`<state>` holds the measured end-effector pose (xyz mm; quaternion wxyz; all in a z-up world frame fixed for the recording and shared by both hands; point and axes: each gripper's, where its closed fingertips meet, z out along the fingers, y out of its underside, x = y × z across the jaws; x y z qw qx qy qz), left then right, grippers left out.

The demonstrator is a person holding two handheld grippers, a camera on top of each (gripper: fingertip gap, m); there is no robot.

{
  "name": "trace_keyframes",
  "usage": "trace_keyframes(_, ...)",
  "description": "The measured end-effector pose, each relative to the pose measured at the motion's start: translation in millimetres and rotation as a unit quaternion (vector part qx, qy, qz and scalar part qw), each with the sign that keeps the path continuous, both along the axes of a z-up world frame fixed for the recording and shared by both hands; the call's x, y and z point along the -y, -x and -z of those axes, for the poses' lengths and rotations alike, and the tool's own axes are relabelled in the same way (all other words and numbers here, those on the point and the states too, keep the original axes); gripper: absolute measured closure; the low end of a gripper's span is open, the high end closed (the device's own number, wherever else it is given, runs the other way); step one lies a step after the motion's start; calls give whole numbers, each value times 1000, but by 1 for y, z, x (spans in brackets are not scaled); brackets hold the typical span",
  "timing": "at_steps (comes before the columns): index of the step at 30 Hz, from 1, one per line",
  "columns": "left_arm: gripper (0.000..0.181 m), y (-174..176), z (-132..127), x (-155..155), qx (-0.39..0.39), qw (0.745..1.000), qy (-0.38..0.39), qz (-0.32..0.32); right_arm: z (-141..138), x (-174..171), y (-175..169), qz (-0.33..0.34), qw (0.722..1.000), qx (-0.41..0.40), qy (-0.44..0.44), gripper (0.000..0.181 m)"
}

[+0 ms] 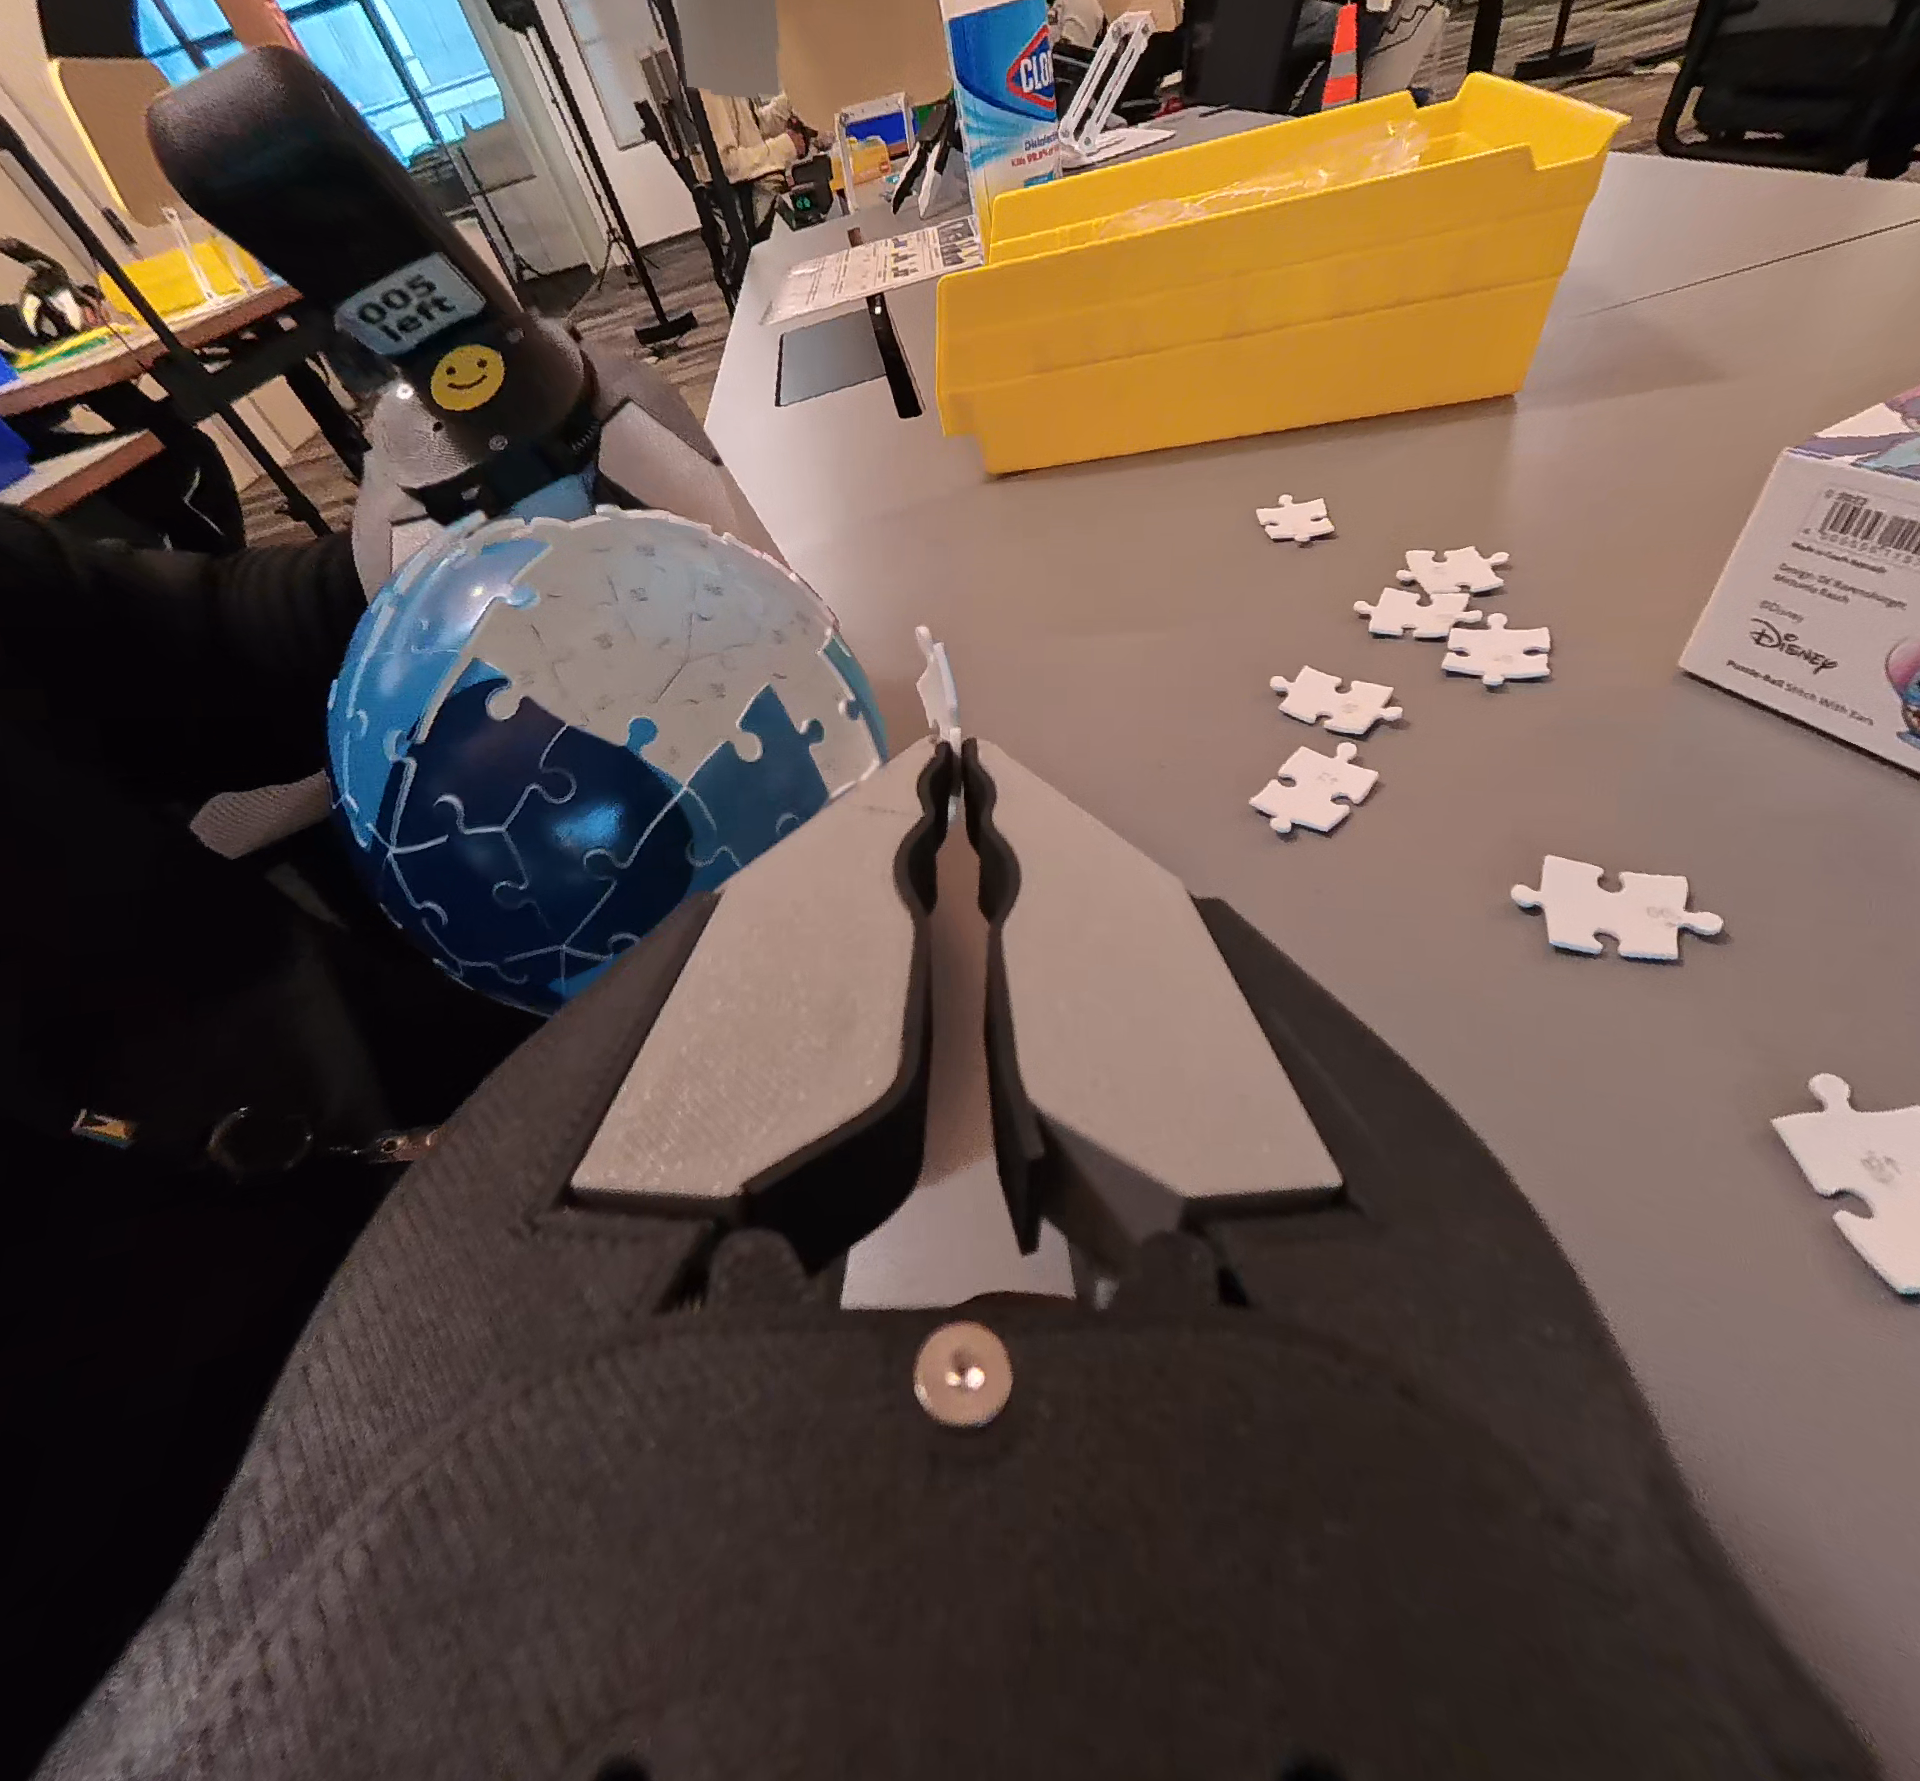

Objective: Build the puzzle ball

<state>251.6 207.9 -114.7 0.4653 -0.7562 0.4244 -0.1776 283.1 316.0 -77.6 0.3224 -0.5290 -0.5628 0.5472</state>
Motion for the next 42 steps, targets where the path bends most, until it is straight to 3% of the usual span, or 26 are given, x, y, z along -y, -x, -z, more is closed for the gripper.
trace_keyframes(8,79,-7,-20,0,-21,1000,-1,21,3,2,2,2,1000,10,-11,181)
trace_keyframes(17,80,-13,-27,-3,-1,1000,-5,12,-10,3,0,-4,999,-26,20,181)
trace_keyframes(23,88,-9,-56,-1,24,999,-27,21,-26,12,-2,-24,997,-67,34,181)
trace_keyframes(26,112,1,-84,-11,42,998,-42,8,-37,13,-3,-29,995,-93,28,181)
trace_keyframes(27,129,7,-93,-22,47,998,-44,-16,-42,15,-3,-34,994,-103,24,181)
trace_keyframes(29,140,13,-105,-42,60,996,-26,-54,-50,18,-1,-40,992,-120,11,181)
trace_keyframes(34,151,-3,-101,-71,61,996,28,-56,-60,30,8,-59,989,-137,-8,181)
trace_keyframes(39,181,-20,-99,-71,66,997,37,-28,-59,37,14,-60,989,-136,-23,181)
trace_keyframes(42,181,-18,-96,-71,48,998,40,-31,-57,37,15,-61,990,-128,-21,181)
